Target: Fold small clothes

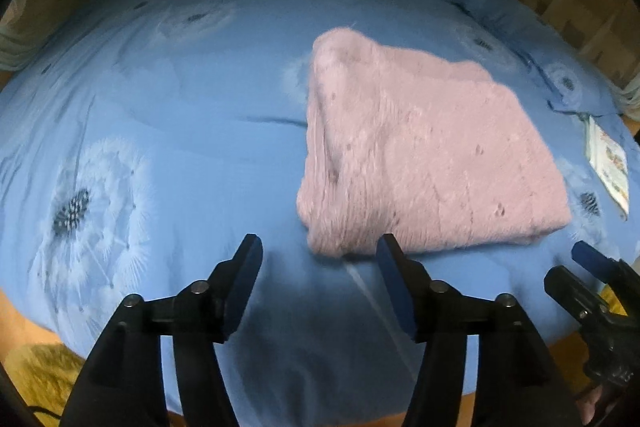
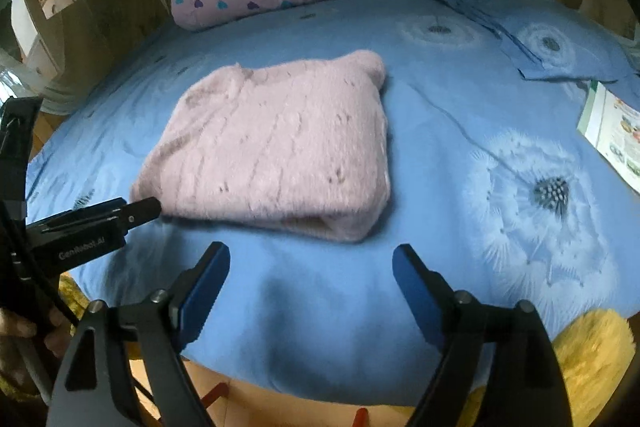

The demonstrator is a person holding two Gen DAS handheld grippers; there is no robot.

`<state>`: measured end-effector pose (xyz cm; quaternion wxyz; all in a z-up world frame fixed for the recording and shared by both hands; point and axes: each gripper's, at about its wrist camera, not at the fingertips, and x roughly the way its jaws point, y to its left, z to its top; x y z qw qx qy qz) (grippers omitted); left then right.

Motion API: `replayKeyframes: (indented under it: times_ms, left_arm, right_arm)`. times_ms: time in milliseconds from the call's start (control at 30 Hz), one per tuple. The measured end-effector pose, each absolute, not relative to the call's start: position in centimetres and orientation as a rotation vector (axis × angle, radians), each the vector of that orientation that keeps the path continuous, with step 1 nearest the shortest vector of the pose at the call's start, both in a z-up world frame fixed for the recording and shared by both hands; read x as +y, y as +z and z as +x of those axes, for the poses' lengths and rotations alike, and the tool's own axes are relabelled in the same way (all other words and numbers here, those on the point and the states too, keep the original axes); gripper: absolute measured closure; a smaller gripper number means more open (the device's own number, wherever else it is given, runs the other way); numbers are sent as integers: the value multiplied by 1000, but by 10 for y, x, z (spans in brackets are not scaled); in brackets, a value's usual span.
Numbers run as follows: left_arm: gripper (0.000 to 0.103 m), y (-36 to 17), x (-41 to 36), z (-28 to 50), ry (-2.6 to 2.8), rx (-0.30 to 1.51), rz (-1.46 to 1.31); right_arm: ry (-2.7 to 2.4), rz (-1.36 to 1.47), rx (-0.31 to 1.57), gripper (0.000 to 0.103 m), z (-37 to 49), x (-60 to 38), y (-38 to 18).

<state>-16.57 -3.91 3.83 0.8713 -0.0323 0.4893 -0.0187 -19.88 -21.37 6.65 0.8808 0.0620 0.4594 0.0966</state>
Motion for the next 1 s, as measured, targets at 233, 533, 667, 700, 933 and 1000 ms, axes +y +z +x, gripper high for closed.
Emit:
replayKeyframes:
  times_ms: [233,533,667,700,933,1000]
  left_arm:
    - [38,18,-62,-170,-49,1061,43]
    - [34,11,-62,-172,-29,1043,31]
    - [33,8,-63,-171,-26,1037,32]
    - [32,7,-64,-173,-25,1035,34]
    - [32,6,-64,-173,-25,1033,33]
    - [32,6,-63,-174,-24,1033,31]
  right_arm:
    - [143,31,970,16,-200,-210,46]
    - [127,29,978,10,-194,-210,29]
    - [122,34,973,9,-194,-209,28]
    - [122,33,972,9,-195,-209,28]
    - [119,41,970,8,-195,-209,27]
    - [119,41,970,8,-195,-209,27]
